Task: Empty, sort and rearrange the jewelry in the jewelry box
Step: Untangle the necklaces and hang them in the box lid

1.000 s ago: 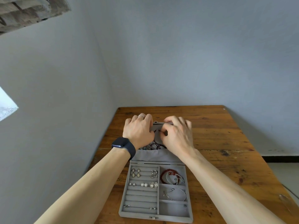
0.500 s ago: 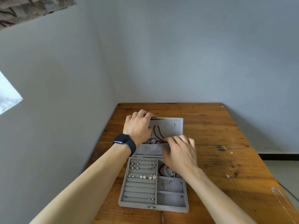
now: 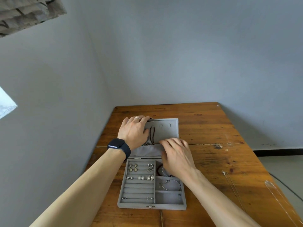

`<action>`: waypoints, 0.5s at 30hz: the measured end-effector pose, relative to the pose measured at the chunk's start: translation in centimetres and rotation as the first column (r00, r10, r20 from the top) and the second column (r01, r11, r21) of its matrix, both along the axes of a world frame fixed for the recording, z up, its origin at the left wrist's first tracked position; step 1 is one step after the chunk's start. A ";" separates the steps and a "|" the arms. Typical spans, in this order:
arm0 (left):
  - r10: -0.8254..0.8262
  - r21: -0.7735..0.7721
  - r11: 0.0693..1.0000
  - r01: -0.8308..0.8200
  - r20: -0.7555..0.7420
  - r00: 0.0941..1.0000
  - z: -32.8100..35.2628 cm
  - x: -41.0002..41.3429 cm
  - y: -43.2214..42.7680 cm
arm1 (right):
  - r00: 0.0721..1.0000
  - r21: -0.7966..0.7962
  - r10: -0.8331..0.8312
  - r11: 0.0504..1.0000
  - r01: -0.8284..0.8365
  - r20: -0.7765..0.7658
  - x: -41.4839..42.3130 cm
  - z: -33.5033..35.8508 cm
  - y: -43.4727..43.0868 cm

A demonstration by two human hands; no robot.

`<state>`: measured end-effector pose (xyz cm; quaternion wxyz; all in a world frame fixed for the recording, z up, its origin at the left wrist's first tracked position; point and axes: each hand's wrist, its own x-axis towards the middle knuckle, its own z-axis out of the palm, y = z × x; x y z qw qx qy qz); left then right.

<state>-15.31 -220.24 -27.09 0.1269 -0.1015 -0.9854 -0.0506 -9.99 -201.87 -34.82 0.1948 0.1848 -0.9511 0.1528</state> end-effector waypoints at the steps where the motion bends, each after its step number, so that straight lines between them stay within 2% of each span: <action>1: -0.004 -0.003 1.000 0.004 0.005 1.000 0.0 0.3 -0.1 | 1.000 0.006 -0.003 1.000 0.003 -0.010 0.3 0.1 0.2; 5: -0.012 0.005 1.000 0.012 -0.016 1.000 0.3 2.6 -0.1 | 0.998 0.002 -0.038 0.999 0.038 -0.054 2.3 1.0 1.0; 15: 0.000 0.213 0.977 0.006 -0.028 1.000 -5.1 16.8 0.7 | 0.991 -0.079 -0.118 0.990 0.113 -0.059 12.0 2.4 3.5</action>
